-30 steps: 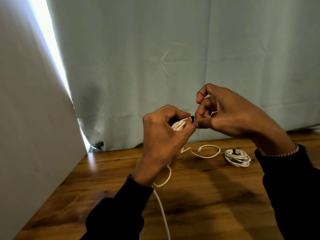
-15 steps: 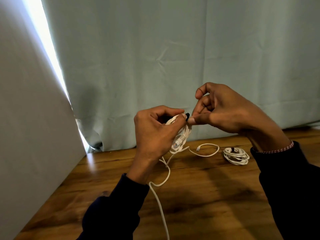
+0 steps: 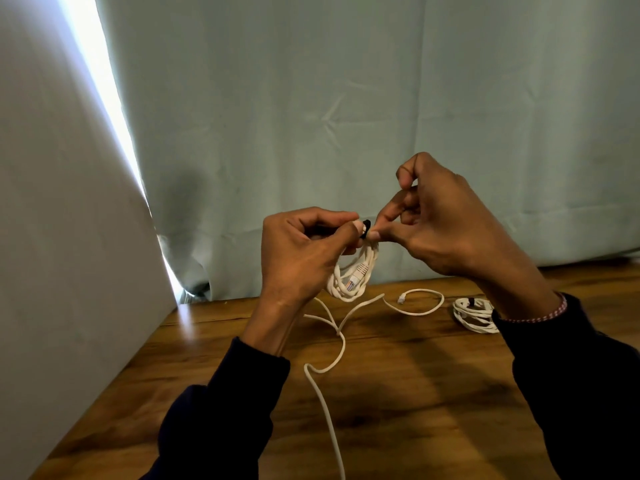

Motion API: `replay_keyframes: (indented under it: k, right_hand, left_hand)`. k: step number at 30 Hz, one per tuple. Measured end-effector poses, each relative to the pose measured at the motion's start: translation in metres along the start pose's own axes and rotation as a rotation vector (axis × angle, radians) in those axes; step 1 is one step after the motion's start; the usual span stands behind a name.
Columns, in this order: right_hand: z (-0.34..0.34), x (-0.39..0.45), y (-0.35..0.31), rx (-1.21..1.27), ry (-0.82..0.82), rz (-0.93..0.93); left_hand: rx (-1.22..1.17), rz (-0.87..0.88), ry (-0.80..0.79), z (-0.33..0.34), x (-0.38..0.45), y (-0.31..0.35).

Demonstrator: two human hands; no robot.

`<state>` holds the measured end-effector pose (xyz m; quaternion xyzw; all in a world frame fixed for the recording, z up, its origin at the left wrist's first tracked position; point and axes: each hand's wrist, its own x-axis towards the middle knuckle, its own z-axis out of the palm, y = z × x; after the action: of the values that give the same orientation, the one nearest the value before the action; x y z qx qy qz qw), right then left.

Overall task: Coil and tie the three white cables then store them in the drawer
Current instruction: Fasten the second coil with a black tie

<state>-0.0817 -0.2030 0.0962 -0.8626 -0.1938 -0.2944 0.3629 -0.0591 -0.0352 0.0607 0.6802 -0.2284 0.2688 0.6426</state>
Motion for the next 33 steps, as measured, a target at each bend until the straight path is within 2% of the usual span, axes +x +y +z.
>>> replay_keyframes:
  k: [5, 11, 20, 33]
  right_hand:
    - [0.004, 0.000, 0.000, -0.095, 0.064, -0.090]
    - [0.003, 0.001, 0.007, 0.070, 0.038, -0.136]
    - [-0.004, 0.003, 0.015, 0.132, 0.070, -0.233]
    - [-0.015, 0.004, 0.025, 0.356, -0.165, -0.222]
  left_hand:
    - [-0.115, -0.074, -0.027, -0.004, 0.002, 0.003]
    - [-0.158, -0.085, -0.044, -0.006, 0.004, 0.003]
    - [-0.283, -0.110, -0.095, -0.011, 0.005, 0.008]
    - [-0.346, -0.097, -0.092, -0.011, 0.003, 0.014]
